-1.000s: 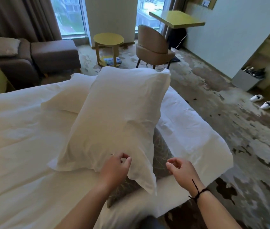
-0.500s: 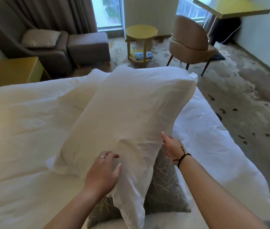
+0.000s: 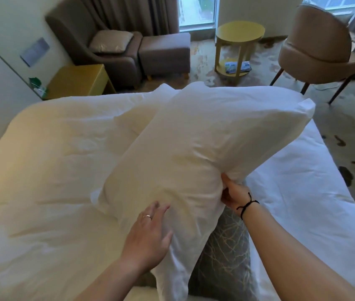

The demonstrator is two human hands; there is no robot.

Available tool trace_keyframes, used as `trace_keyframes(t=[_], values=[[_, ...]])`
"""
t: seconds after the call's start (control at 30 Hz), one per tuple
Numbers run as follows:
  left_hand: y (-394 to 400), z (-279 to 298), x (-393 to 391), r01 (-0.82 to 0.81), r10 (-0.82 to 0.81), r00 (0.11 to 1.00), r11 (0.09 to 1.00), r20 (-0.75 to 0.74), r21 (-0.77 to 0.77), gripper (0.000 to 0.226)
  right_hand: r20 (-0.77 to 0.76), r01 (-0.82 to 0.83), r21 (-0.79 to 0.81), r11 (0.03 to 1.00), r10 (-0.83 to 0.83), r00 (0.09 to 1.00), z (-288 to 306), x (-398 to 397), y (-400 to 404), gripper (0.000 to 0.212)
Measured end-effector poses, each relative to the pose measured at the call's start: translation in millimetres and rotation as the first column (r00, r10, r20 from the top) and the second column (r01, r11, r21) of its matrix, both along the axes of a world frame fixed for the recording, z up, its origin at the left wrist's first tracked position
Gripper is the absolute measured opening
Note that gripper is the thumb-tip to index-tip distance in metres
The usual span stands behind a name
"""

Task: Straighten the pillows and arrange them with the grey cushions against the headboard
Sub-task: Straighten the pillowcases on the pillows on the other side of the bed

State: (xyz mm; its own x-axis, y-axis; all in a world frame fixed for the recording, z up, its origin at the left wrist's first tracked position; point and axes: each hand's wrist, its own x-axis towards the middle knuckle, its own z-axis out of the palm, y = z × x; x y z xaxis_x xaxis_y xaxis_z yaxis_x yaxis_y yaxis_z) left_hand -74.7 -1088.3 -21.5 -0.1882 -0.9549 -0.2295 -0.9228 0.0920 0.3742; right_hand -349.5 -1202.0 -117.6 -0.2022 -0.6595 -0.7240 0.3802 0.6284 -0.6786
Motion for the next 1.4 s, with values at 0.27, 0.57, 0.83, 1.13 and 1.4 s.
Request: trace_keyframes(t=[0.27, 0.57, 0.83, 1.13, 1.4], values=[[-1, 0, -20, -0.025, 0.028, 0.999, 0.997, 0.044, -0.073, 0.079, -0.169, -0.133, -0.120, 0.984, 0.111, 0.979, 25, 16, 1, 0.016], [-15, 11, -24, -0.061, 0.130, 0.972, 0.944, 0.196, -0.325, 0.093, -0.478, -0.436, -0.261, 0.861, 0.276, 0.834, 113, 129, 51, 0.040], [-28, 21, 57, -0.112, 0.159, 0.856, 0.986, 0.492, -0.123, 0.021, -0.765, -0.866, -0.147, 0.479, 0.500, 0.406, 132, 212, 72, 0.026], [-12, -9, 73, -0.019, 0.078, 0.914, 0.988, 0.398, -0.151, 0.024, -0.935, -0.942, 0.335, 0.036, 0.136, -0.327, 117, 190, 63, 0.024], [-13, -9, 92, 0.061, 0.004, 0.949, 0.978, 0.315, -0.197, 0.022, -0.825, -0.832, 0.553, 0.047, -0.104, -0.555, 117, 221, 60, 0.003]])
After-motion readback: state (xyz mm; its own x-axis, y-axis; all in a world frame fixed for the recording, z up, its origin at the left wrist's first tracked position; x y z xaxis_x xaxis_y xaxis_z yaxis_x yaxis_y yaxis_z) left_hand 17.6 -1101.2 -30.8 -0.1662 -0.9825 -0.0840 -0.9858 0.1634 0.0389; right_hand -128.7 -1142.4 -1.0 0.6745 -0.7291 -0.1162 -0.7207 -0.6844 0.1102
